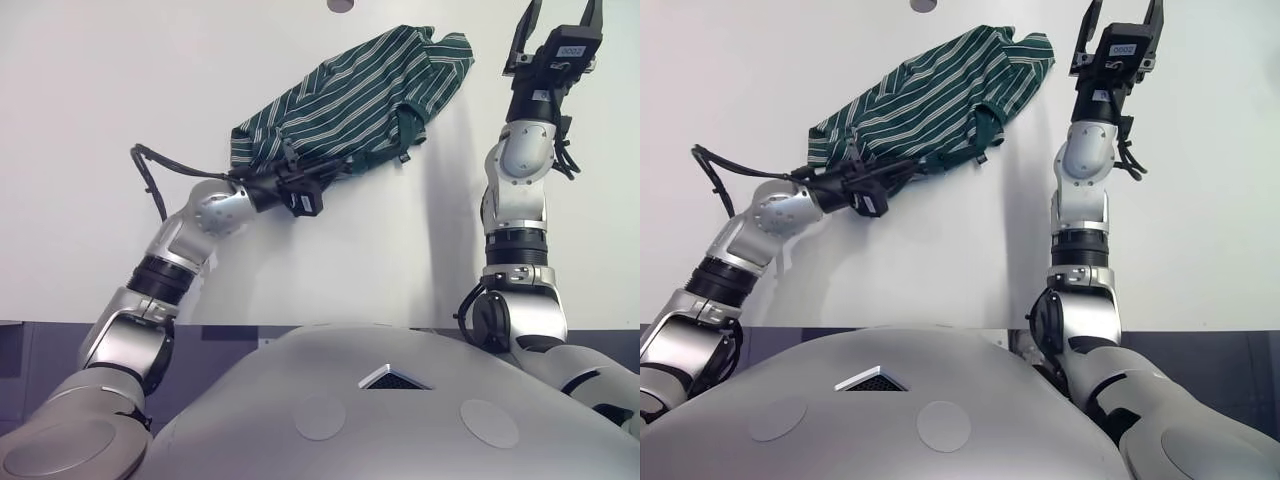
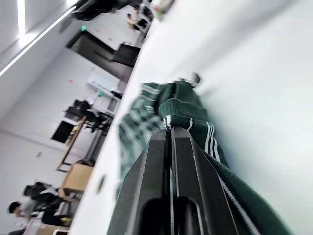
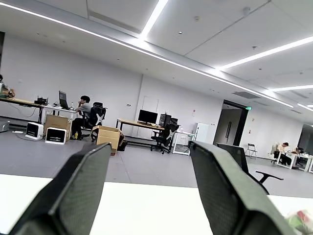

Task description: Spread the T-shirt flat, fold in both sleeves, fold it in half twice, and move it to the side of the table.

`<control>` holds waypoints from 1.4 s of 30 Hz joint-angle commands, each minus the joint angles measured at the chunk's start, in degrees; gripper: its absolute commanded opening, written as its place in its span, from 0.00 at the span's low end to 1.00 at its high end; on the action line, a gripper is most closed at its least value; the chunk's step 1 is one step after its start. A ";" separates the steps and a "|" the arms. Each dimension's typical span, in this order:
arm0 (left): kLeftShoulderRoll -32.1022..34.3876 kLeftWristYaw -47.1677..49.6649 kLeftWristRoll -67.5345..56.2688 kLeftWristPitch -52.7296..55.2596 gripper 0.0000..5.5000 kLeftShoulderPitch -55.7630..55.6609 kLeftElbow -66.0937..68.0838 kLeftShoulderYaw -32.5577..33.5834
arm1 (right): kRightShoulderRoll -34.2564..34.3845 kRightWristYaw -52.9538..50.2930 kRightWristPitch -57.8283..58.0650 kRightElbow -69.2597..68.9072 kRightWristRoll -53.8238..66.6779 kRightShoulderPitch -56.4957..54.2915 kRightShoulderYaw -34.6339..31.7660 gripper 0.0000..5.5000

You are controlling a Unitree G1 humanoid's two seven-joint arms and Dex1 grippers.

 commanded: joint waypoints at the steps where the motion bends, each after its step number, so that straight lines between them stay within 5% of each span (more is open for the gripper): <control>1: 5.17 -8.17 -11.81 5.20 0.00 -2.33 -9.37 4.46 | -7.61 13.95 1.04 -2.42 2.37 0.27 3.11 0.54; 5: 11.05 -17.00 -21.19 12.71 0.00 0.86 -19.46 5.83 | -21.90 34.01 -2.51 -1.32 -1.14 4.51 10.23 0.54; 9: 11.68 -19.33 -25.80 20.34 0.00 6.41 -24.95 5.50 | -29.82 40.06 -10.53 8.27 -7.65 6.31 15.68 0.54; 16: 19.86 -29.71 -25.16 28.95 0.00 18.05 -27.88 1.53 | -29.22 40.86 -17.57 16.71 -8.25 0.04 17.73 0.54; 29: 15.01 -27.85 -17.51 26.00 0.00 16.54 -23.52 0.65 | -26.47 61.49 -12.03 21.96 2.08 -6.07 20.37 0.54; 42: 11.21 -23.82 -19.52 23.93 0.00 13.74 -19.72 6.72 | -27.00 63.82 -10.84 16.56 8.12 -4.13 16.48 0.03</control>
